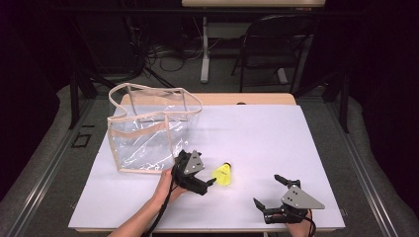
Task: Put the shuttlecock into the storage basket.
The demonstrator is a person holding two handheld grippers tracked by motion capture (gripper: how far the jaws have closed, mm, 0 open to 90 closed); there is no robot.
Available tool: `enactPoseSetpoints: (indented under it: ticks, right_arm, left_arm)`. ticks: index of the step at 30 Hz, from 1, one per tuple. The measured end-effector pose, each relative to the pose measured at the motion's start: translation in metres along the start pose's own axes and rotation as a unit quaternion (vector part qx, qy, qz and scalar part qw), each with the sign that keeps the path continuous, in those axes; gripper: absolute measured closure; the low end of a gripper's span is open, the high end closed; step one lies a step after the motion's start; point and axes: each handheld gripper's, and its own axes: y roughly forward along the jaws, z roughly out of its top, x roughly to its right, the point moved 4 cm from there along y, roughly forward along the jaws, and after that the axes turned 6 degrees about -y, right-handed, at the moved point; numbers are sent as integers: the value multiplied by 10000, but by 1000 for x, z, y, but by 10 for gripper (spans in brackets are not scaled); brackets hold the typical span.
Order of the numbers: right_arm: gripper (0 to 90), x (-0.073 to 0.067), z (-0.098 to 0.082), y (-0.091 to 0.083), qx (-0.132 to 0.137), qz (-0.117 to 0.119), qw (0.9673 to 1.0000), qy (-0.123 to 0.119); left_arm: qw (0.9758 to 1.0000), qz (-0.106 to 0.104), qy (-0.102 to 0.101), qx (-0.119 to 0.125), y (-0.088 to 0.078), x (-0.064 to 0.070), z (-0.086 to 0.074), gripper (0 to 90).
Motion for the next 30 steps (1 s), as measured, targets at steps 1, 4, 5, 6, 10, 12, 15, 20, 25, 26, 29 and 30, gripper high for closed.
enactPoseSetpoints:
  ticks: [1, 4, 5, 6, 10, 12, 15, 20, 25, 26, 29, 30]
  right_arm:
    - [0, 0, 0, 0, 0, 2, 10000, 13]
    - [0, 0, 0, 0, -2, -8, 10000, 14]
    - [0, 0, 0, 0, -10, -5, 10000, 10]
    - [0, 0, 0, 0, -12, -4, 10000, 11]
    - [0, 0, 0, 0, -19, -4, 10000, 13]
    - [0, 0, 0, 0, -17, -2, 10000, 9]
    - [0, 0, 0, 0, -11, -4, 10000, 9]
    - [1, 0, 0, 0, -23, -8, 10000, 2]
    - [1, 0, 0, 0, -34, -5, 10000, 5]
    - [1, 0, 0, 0, -37, -5, 10000, 4]
    - [1, 0, 0, 0, -46, -12, 10000, -5]
    - [1, 0, 0, 0, -34, -21, 10000, -3]
  left_arm:
    - [10000, 1, 16, -2, 1, 0, 0, 78]
    - [10000, -44, 51, -14, 2, 1, 1, 124]
    - [10000, -53, 46, -16, 2, 2, 2, 140]
    - [10000, -59, 64, -12, 3, 2, 2, 154]
    - [9999, -19, 123, -67, 5, 4, 4, 203]
    - [9998, 28, 139, -116, 6, 5, 4, 239]
    - [9997, 81, 156, -161, 8, 5, 4, 258]
    - [9995, 114, 189, -224, 9, 7, 4, 331]
    - [9995, 148, 165, -243, 10, 9, 4, 401]
    - [9994, 157, 157, -249, 10, 9, 4, 414]
    - [9995, 147, 123, -266, 11, 11, 4, 438]
    - [9994, 152, 117, -272, 11, 11, 4, 451]
